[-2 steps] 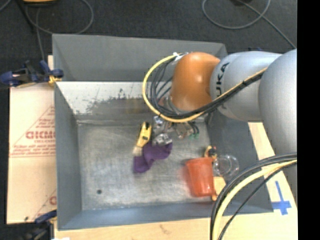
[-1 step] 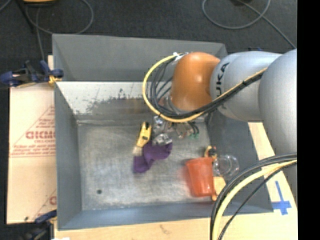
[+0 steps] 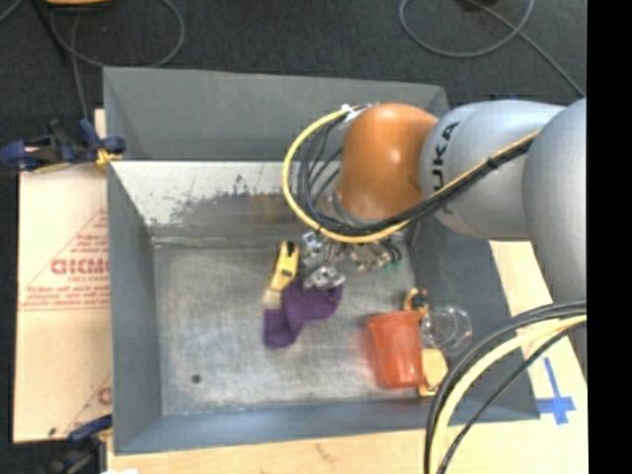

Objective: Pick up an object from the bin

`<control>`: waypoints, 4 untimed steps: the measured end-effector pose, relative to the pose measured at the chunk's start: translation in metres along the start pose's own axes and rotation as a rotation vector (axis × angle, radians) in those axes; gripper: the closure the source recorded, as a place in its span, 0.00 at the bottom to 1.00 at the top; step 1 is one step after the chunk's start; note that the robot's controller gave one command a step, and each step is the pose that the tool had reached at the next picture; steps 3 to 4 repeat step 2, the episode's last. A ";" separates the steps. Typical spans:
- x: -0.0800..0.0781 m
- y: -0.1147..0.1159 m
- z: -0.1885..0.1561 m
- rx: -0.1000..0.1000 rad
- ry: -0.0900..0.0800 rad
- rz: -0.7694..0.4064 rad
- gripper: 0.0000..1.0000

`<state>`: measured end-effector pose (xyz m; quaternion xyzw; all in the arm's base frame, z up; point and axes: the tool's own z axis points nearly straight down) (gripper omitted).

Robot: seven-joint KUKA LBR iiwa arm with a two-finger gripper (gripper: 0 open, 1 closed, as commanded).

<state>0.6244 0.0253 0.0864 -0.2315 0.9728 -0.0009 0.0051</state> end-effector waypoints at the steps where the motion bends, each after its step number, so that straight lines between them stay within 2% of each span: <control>1: 0.001 -0.001 -0.009 -0.001 0.002 -0.287 1.00; 2: -0.014 0.025 -0.148 -0.004 0.003 -0.124 1.00; 4: -0.014 0.025 -0.148 -0.004 0.003 -0.124 1.00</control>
Offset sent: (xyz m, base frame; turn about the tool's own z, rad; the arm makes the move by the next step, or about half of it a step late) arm -0.0018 0.0283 0.1464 -0.1252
